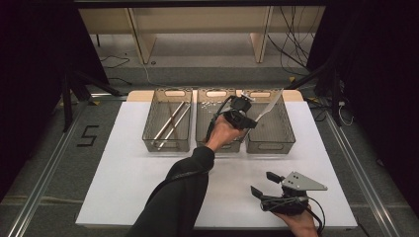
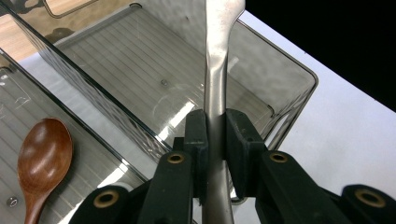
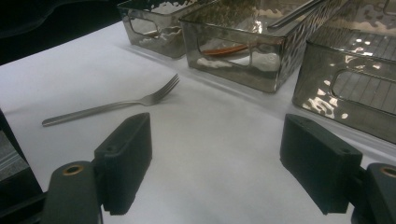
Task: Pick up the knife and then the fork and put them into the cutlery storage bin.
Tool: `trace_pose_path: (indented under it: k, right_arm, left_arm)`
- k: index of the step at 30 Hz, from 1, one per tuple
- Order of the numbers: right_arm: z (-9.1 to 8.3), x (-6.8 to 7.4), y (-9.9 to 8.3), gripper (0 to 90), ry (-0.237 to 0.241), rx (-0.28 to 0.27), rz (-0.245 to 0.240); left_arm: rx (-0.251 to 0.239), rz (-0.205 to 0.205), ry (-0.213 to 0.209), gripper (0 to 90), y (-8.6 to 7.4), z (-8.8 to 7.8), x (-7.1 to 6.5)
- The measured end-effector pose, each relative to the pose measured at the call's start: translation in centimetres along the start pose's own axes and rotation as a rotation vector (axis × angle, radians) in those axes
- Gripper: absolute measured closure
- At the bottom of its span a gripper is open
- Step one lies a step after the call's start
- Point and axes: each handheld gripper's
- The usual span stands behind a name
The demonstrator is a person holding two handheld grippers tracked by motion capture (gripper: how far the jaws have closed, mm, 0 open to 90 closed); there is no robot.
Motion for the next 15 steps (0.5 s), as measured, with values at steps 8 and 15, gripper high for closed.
trace_pose_path:
  k: [8,15]
  right_arm:
    - [0.0,0.0,0.0,26.0,0.001,0.000,-0.002]
    - [-0.1,0.0,0.0,26.0,0.002,-0.001,0.001]
  left_arm:
    - [0.002,-0.001,-0.006,78.9,0.8,0.4,-0.1]
    - [0.003,-0.011,-0.005,78.9,1.5,1.0,-0.1]
Point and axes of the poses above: each handheld gripper's, and its own axes: z roughly forward along the jaws, y roughly out of its top, x roughly to its left, and after that the axes turned 6 degrees about -y, right-handed
